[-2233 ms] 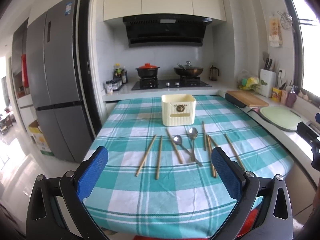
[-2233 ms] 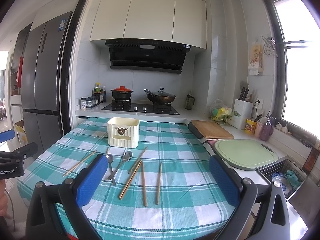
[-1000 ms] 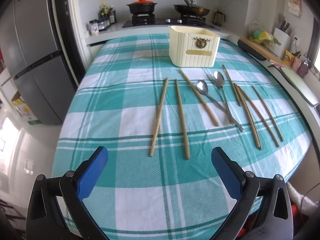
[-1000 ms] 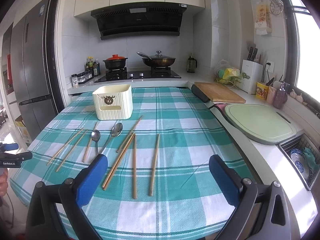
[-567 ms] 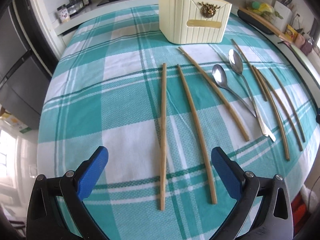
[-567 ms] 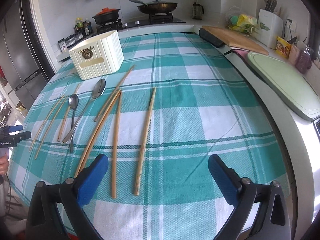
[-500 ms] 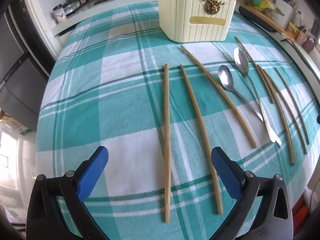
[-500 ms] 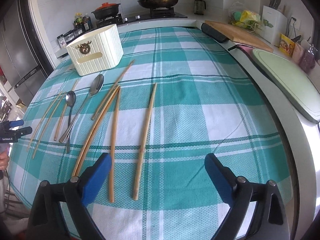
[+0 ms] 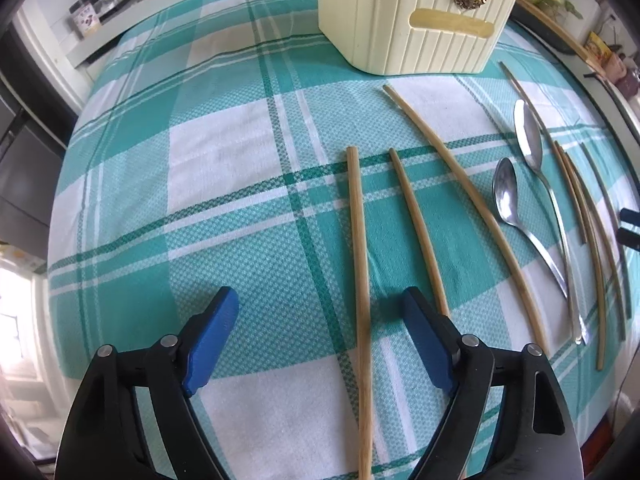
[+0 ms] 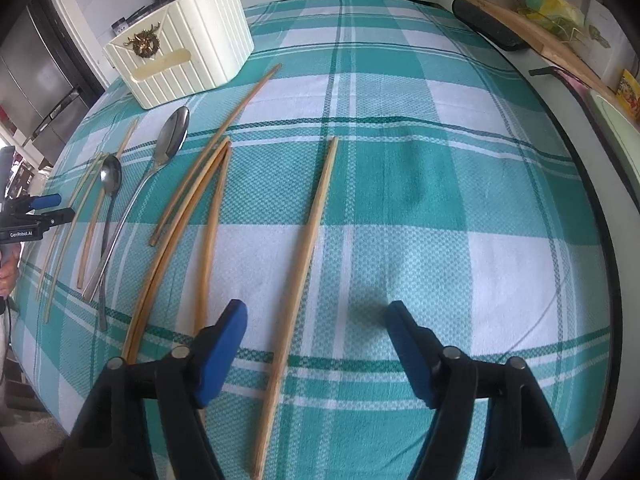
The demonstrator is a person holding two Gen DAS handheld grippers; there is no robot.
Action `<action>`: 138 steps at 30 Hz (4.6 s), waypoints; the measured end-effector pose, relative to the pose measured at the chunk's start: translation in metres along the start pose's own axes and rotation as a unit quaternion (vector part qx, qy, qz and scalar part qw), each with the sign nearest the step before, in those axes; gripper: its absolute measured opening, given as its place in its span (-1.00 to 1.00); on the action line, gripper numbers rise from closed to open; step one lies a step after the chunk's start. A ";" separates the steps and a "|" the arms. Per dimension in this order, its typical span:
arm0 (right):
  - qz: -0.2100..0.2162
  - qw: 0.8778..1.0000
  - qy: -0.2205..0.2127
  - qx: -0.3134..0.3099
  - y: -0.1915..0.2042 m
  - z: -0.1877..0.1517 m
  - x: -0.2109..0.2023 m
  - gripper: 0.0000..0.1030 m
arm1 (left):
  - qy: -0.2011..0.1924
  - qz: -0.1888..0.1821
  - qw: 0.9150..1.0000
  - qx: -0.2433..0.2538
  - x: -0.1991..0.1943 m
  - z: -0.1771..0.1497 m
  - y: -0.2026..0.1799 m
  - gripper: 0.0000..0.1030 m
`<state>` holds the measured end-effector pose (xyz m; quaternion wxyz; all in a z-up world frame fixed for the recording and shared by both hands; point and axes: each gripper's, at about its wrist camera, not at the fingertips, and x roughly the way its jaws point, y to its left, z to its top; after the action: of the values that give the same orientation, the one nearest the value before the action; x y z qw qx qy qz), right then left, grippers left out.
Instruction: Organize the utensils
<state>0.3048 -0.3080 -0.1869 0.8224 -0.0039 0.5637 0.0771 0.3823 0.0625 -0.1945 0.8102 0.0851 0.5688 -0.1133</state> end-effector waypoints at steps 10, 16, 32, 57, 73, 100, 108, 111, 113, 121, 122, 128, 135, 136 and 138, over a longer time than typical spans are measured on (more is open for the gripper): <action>-0.028 0.999 0.020 -0.042 0.008 0.071 0.028 -0.56 | 0.028 -0.006 1.000 0.011 0.005 0.038 -0.012 -0.87; -0.010 1.000 0.004 -0.004 0.000 0.093 0.028 -0.88 | -0.001 -0.028 0.999 -0.042 -0.008 0.045 0.003 -0.90; 0.045 0.979 -0.196 -0.027 0.009 0.063 -0.139 -0.87 | -0.191 -0.092 0.975 -0.066 -0.150 -0.003 0.008 -0.91; 0.086 0.928 -0.358 -0.053 0.066 0.252 -0.236 -0.88 | -0.388 -0.040 0.916 -0.095 -0.232 0.184 -0.004 -0.91; 0.113 0.969 -0.214 -0.046 0.094 0.288 -0.070 -0.87 | -0.272 -0.028 0.950 -0.148 -0.091 0.215 -0.002 -0.91; -0.099 0.985 -0.138 0.011 -0.029 0.020 0.014 0.11 | -0.161 0.053 0.970 -0.174 -0.019 -0.069 0.043 0.64; -0.070 0.989 -0.121 0.049 -0.046 0.030 0.024 0.99 | -0.144 0.061 0.974 -0.162 -0.015 -0.069 0.036 0.94; -0.085 0.989 -0.116 0.035 -0.038 0.031 0.027 1.00 | -0.137 0.071 0.975 -0.163 -0.013 -0.069 0.035 0.99; -0.077 0.989 -0.116 0.040 -0.041 0.030 0.027 1.00 | -0.137 0.071 0.975 -0.162 -0.013 -0.069 0.035 0.99; -0.079 0.989 -0.116 0.039 -0.040 0.029 0.026 1.00 | -0.137 0.074 0.974 -0.164 -0.012 -0.068 0.036 0.99; -0.079 0.989 -0.116 0.039 -0.040 0.029 0.026 1.00 | -0.137 0.074 0.974 -0.164 -0.012 -0.068 0.036 0.99; -0.080 0.989 -0.116 0.039 -0.040 0.030 0.026 1.00 | -0.137 0.074 0.974 -0.164 -0.012 -0.068 0.036 0.99; -0.080 0.989 -0.116 0.039 -0.039 0.030 0.026 1.00 | -0.137 0.074 0.974 -0.164 -0.012 -0.068 0.035 0.99; -0.080 0.989 -0.116 0.039 -0.039 0.030 0.026 1.00 | -0.137 0.074 0.974 -0.165 -0.012 -0.068 0.036 0.99; -0.080 0.989 -0.116 0.039 -0.039 0.030 0.026 1.00 | -0.137 0.074 0.974 -0.165 -0.012 -0.068 0.036 0.99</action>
<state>0.3468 -0.3409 -0.2036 0.8853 -0.0077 0.4649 -0.0109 0.3271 0.1162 -0.2061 0.8892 -0.0242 0.4557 0.0324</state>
